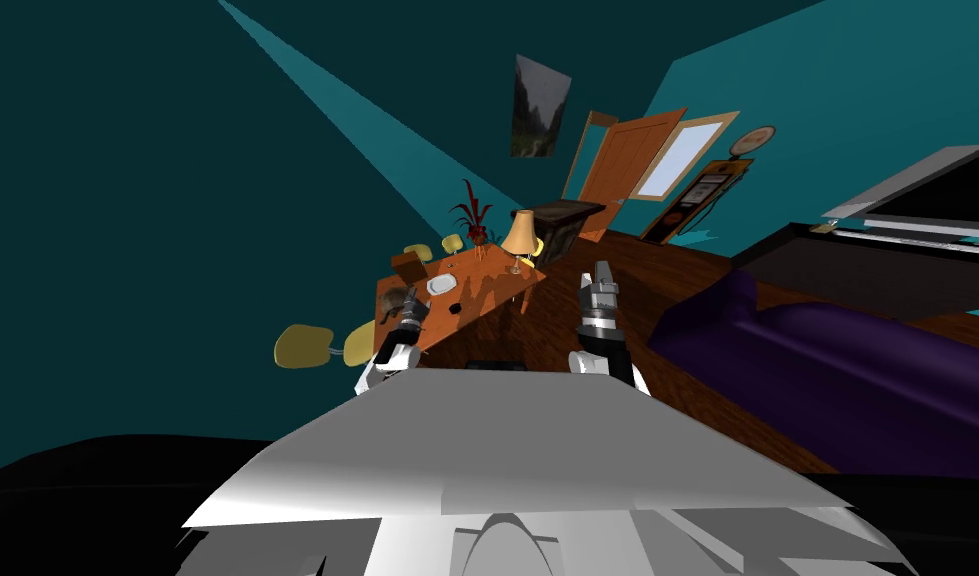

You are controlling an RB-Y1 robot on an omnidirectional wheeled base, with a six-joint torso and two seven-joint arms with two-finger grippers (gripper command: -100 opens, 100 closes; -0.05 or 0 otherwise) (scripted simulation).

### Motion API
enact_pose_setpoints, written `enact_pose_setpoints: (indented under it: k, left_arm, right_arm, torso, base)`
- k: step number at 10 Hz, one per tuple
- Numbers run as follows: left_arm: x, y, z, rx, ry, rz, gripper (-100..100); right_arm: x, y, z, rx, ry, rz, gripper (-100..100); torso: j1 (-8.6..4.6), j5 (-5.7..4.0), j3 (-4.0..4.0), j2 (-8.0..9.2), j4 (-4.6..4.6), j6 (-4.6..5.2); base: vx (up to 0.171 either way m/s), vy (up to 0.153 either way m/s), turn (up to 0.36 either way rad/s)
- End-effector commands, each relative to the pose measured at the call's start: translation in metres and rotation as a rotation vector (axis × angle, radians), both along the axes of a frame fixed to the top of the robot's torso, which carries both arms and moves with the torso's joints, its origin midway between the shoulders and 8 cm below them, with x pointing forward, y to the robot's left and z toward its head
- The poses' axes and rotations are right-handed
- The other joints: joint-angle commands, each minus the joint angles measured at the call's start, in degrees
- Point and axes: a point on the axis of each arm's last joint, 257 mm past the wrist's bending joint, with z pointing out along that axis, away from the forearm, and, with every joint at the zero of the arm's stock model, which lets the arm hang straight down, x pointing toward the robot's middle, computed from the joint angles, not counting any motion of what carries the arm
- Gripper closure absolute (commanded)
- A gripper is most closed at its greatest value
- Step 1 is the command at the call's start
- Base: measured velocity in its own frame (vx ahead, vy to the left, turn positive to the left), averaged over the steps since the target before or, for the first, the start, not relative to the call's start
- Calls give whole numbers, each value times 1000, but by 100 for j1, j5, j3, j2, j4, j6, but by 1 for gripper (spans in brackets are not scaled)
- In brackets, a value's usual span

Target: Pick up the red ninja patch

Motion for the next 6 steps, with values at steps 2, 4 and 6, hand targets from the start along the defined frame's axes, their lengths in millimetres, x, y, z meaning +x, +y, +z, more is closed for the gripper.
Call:
enact_pose_setpoints:
  k: [2, 4, 6]
  left_arm:
    - [0, 11, -25, -26, 83, 12, -100]
    - [0, 23, -48, -52, 153, 26, -100]
    - [-2, 23, -57, -56, 187, 26, -100]
  right_arm:
    - [0, 0, 0, 0, 0, 0, 0]
    - [0, 0, 0, 0, 0, 0, 0]
    - [0, 0, 0, 0, 0, 0, 0]
  torso:
    - [-10, -2, -1, -2, 0, -1]
    - [-5, -2, -1, -3, 0, 0]
    - [-2, -1, 0, -1, 0, 0]
  base:
    - [-6, 21, -45]
    - [-13, 38, -71]
    - [-6, 25, -25]
